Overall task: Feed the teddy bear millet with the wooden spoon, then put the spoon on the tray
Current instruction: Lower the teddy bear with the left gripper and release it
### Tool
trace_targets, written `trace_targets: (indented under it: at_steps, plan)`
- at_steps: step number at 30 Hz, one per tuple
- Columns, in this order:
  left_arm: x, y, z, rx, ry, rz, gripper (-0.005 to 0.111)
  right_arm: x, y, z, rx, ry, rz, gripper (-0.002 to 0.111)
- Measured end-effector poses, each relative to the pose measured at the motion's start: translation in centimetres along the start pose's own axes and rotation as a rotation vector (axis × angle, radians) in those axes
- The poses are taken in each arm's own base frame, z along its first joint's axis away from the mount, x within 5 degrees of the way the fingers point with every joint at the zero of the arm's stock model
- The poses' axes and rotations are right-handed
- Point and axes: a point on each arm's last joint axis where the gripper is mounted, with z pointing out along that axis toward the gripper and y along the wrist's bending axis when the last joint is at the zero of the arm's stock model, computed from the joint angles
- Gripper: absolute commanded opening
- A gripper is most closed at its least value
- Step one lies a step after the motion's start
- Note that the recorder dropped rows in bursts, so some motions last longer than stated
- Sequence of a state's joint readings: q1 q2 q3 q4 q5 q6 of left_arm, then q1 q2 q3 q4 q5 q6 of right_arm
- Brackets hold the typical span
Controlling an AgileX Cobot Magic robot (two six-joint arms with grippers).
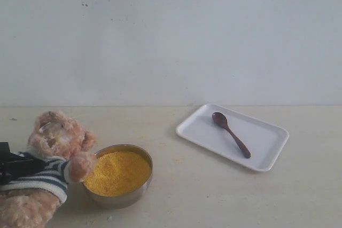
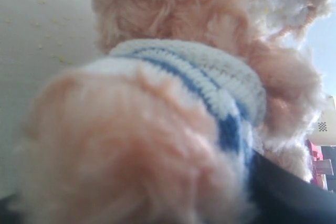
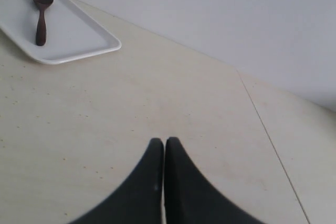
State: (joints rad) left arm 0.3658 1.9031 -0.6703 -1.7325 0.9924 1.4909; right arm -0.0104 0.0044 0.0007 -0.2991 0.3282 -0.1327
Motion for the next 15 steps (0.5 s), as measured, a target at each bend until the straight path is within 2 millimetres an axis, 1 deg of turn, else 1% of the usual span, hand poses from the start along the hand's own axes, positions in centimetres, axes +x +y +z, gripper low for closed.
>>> trace_targets:
  at_steps: [15]
  plan:
    - [0.10, 0.50, 0.13, -0.029, 0.003, -0.029, 0.004, 0.00, 0.00, 0.00, 0.000, 0.000, 0.000, 0.000]
